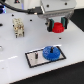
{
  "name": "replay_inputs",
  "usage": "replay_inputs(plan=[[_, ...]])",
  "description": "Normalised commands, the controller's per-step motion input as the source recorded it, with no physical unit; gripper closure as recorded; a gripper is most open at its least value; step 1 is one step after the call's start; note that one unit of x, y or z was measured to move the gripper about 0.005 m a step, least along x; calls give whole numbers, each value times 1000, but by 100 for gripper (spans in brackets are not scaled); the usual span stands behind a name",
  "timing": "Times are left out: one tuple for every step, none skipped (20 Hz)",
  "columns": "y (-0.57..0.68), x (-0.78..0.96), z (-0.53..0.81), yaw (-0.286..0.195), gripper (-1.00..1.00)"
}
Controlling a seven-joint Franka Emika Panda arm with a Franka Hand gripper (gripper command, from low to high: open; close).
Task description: Insert the blue gear onto the right peg, followed by the red gear
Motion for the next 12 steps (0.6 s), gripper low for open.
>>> replay_inputs(plan=[[-213,763,201,0,100],[-178,756,159,0,100],[-164,742,136,0,100],[-158,731,106,0,100],[-149,745,103,0,100],[-141,728,82,0,100],[-139,681,79,0,100],[-134,660,53,0,100],[-155,608,0,0,100],[-141,551,-5,0,100],[-181,459,5,0,100],[-188,402,-12,0,100]])
